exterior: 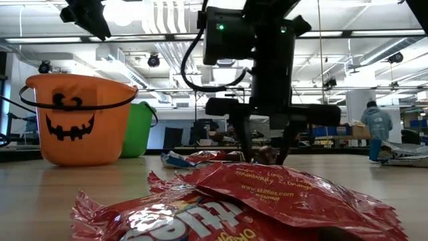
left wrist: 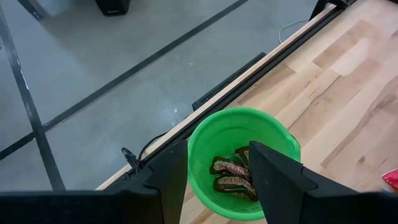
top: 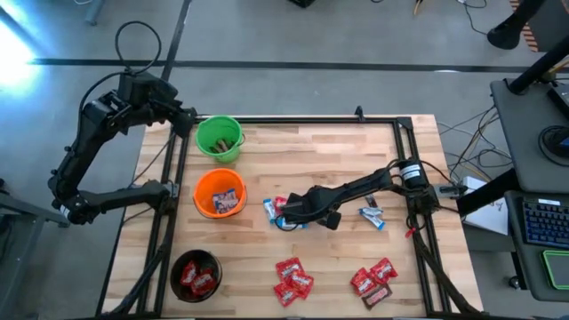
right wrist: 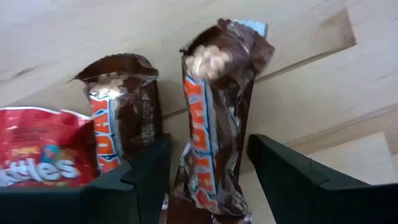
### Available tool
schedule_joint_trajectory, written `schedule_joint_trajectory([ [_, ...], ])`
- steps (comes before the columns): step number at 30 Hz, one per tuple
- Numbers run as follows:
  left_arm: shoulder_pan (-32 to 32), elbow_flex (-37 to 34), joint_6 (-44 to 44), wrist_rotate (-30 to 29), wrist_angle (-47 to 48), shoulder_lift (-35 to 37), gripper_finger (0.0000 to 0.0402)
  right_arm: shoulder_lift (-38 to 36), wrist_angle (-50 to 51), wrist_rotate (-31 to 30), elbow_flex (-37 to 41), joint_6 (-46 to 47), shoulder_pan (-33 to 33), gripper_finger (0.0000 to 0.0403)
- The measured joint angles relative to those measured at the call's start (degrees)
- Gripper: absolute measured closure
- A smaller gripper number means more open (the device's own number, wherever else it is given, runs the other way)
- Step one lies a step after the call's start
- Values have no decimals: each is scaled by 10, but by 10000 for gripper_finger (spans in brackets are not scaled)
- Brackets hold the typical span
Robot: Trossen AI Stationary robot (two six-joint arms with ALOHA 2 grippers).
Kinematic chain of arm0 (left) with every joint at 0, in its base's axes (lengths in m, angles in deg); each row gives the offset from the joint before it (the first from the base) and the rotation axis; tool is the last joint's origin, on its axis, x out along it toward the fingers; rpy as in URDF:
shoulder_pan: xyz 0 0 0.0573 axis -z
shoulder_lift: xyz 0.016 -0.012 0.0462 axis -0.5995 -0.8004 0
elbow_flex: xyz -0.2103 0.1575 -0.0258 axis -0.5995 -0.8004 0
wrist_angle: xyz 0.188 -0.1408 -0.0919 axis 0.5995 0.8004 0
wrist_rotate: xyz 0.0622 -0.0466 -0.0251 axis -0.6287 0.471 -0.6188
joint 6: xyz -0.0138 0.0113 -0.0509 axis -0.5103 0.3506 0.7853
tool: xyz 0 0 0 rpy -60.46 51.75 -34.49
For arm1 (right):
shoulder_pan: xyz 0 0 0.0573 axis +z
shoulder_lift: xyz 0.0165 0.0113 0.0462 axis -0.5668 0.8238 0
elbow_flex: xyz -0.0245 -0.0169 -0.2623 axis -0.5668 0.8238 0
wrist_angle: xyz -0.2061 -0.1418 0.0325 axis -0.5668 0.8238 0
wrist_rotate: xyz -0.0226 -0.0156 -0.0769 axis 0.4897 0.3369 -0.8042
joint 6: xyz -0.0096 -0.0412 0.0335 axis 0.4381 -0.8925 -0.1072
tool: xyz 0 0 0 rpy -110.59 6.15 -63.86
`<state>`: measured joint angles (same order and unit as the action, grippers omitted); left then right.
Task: Organize candy in baskets
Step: Put the brown chocolate into the green bucket
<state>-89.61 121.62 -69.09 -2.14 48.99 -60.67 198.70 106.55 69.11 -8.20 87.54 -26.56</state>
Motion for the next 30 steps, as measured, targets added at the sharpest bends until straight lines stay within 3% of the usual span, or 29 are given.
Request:
schedule_joint_trajectory([
  [6,0,0,-2,0,0,0,249,-3,-3,0,18,0,0,218],
  [17,0,0,-3,0,-3,0,249,-3,-2,-2,29,-15,0,371],
  [23,0,0,-3,10,8,0,249,-19,7,-15,10,-97,-1,378],
  [27,0,0,-1,108,24,0,249,-59,2,-59,-17,-156,0,378],
  [30,0,0,10,231,29,0,249,-84,0,-89,-42,-224,0,378],
])
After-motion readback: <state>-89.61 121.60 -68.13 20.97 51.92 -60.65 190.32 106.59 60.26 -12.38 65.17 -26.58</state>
